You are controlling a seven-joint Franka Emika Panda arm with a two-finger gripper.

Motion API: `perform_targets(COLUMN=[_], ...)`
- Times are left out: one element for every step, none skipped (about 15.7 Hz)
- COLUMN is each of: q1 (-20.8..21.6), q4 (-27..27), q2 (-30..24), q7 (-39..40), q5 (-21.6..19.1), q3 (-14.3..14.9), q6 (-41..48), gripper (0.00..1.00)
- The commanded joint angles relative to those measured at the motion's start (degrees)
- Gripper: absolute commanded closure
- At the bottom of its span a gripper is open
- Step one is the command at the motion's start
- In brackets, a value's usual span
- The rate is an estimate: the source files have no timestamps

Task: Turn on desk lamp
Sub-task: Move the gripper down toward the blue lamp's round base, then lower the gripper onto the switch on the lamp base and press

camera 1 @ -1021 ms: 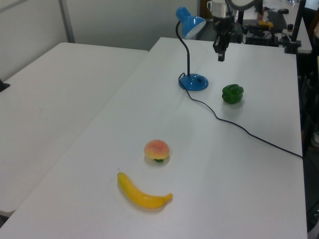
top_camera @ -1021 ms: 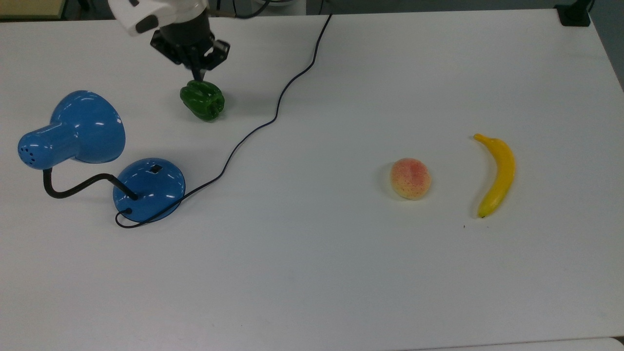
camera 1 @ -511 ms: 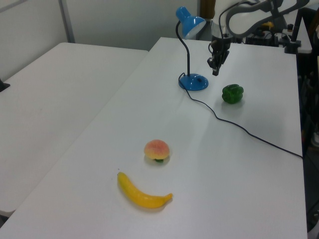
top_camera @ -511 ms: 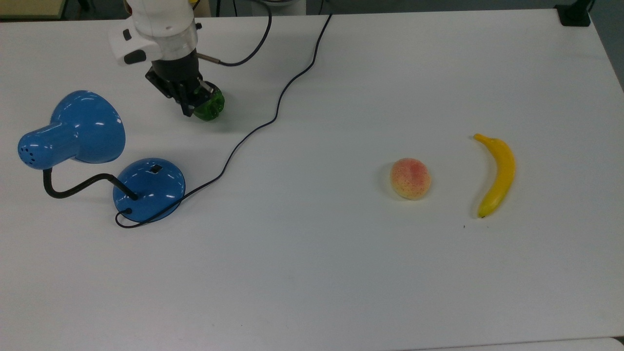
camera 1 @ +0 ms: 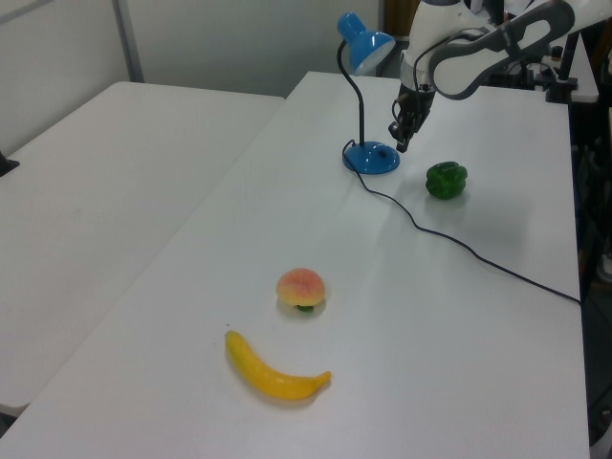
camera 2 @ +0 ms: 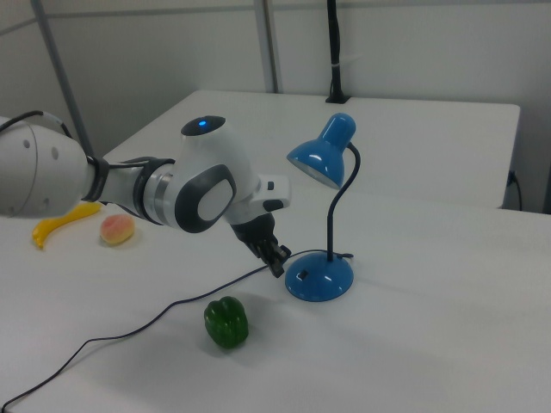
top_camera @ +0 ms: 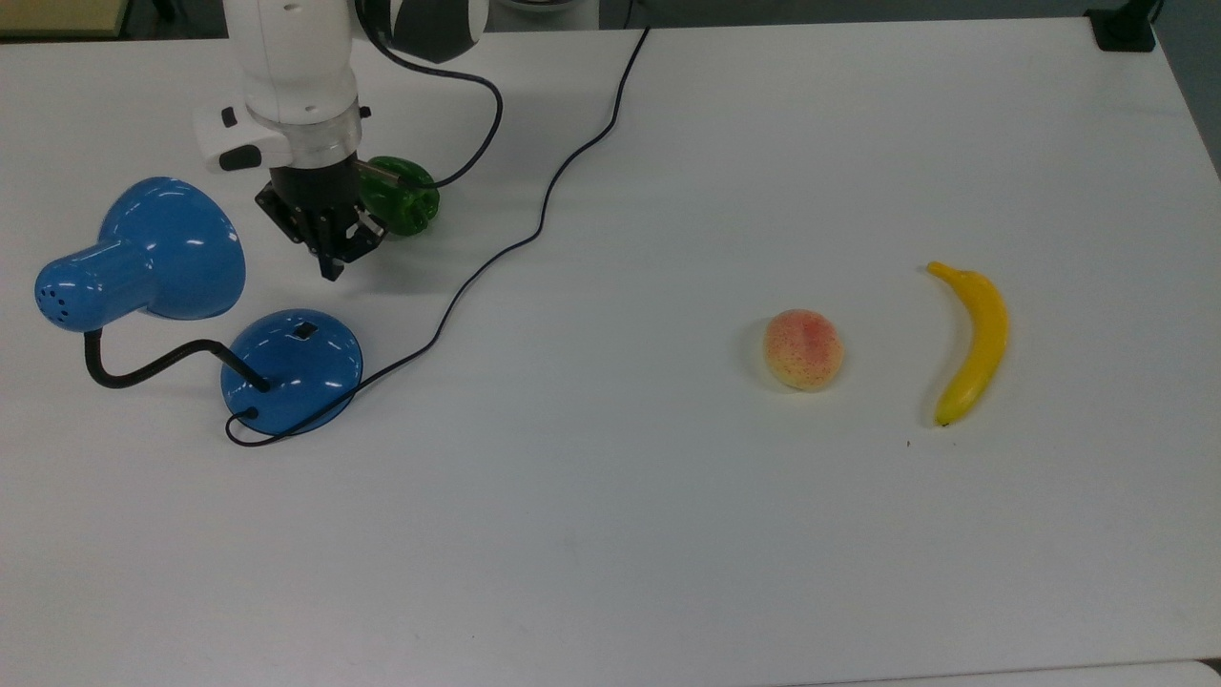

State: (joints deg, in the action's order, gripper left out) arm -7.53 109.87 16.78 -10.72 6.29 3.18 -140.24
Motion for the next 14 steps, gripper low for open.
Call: perform_targets(q1=[-0.5,-0.6,-0.6,-0.6,-0.6,-0.6,-0.6,-0.6,-0.6,-0.6,-0.6,-0.7,-0.9,-0.9], q4=[0.2,0.2,0.1,0.1,0.1,0.1,0.0,-0.2,-0.2,-0.3,-0.3,-0.3,-0.3,-0.4], q2=[1.2,1.5,1.9,2.1,2.5,3.0,3.3,3.6,4.1,4.4,4.5,4.7,5.3,5.5], q7=[-1.6,-1.6,-1.6,-1.6,-1.6,-1.6,-1.6,-1.6,-1.6,-1.6,-1.6,-1.6,-1.6,-1.6], q5=[1.5,1.6,2.1,2.9,3.5,3.7,3.7,4.0,4.2,4.4,4.5,4.5,4.5,4.7], q3=[0.2,0.2,0.2,0.2,0.2,0.2,0.2,0.2,0.2,0.2,0.3,0.3,0.3,0.3], q6=[-6.5,-7.7,-8.4,-9.0,-9.7,-10.8,-12.1,-12.9,-13.7,-14.5,-15.4,-15.9,-16.0,-16.1], gripper=[1.0,1.0,1.0,1.0,1.0,1.0,1.0,1.0,1.0,1.0,1.0,1.0,1.0,1.0])
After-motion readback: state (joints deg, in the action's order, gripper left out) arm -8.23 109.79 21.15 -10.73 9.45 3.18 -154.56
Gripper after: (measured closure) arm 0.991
